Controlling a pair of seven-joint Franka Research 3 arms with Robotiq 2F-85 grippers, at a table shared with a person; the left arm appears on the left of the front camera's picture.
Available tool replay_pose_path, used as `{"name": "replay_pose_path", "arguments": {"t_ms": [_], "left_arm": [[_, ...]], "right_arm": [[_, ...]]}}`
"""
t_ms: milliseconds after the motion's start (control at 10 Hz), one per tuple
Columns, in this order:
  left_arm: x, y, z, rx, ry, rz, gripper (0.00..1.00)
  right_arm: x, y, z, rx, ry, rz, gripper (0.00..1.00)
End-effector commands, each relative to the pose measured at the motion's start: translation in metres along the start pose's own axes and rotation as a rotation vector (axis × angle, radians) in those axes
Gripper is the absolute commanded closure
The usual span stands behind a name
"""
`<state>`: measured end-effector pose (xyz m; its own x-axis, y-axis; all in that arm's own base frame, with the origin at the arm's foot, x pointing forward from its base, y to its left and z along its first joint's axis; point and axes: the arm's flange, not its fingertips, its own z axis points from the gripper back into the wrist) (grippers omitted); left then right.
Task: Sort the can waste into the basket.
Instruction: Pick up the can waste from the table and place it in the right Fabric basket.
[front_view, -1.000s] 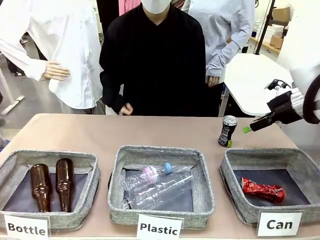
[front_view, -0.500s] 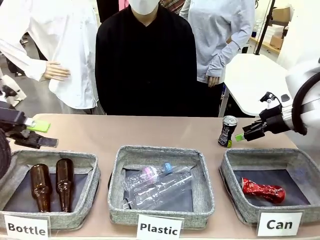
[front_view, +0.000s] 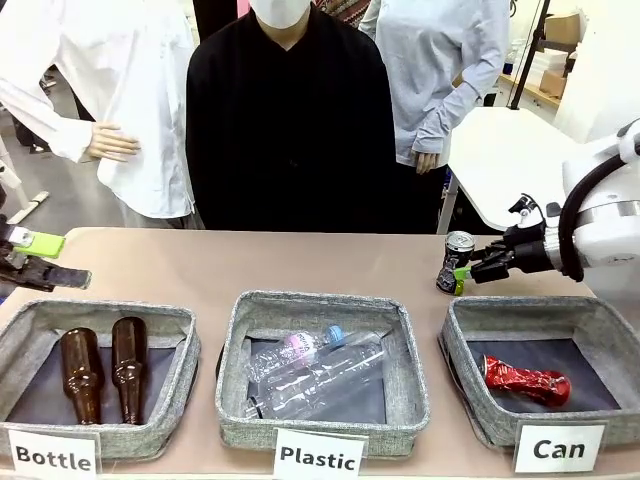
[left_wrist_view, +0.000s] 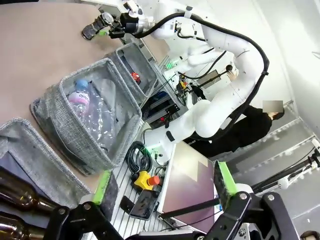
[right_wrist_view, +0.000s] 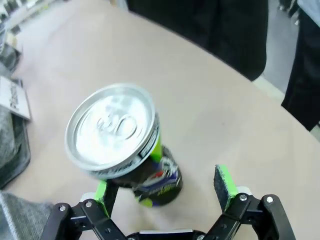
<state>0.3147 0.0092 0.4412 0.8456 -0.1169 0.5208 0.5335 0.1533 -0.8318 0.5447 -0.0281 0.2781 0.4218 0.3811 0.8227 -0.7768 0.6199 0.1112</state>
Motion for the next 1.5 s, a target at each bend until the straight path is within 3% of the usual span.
{"name": "replay_pose_path", "arguments": {"t_ms": [0, 500, 600, 700, 800, 900, 1000, 1400], "left_arm": [[-0.002, -0.003, 0.0, -0.006, 0.005, 0.011, 0.0], [-0.002, -0.003, 0.0, -0.006, 0.005, 0.011, 0.0], [-0.002, -0.003, 0.0, -0.006, 0.005, 0.011, 0.0], [-0.002, -0.003, 0.0, -0.006, 0.005, 0.011, 0.0], [-0.002, -0.003, 0.0, -0.006, 0.005, 0.011, 0.0], [-0.002, -0.003, 0.0, -0.006, 0.005, 0.011, 0.0], [-0.002, -0.003, 0.0, -0.006, 0.005, 0.011, 0.0], [-0.002, -0.003, 0.0, -0.006, 0.005, 0.011, 0.0]], "right_arm": [[-0.006, -0.008, -0.017, 0.021, -0.091, 0.027, 0.0], [-0.004, -0.008, -0.031, 0.043, -0.099, 0.006, 0.0], [-0.003, -0.007, -0.03, 0.049, -0.1, 0.011, 0.6], [-0.003, -0.007, -0.03, 0.058, -0.101, 0.009, 0.6], [-0.002, -0.006, -0.03, 0.064, -0.107, 0.005, 1.0], [-0.002, -0.007, -0.032, 0.076, -0.12, 0.002, 0.61], [-0.001, -0.008, -0.031, 0.086, -0.134, 0.001, 1.0], [0.002, -0.007, -0.029, 0.102, -0.147, 0.0, 1.0]]}}
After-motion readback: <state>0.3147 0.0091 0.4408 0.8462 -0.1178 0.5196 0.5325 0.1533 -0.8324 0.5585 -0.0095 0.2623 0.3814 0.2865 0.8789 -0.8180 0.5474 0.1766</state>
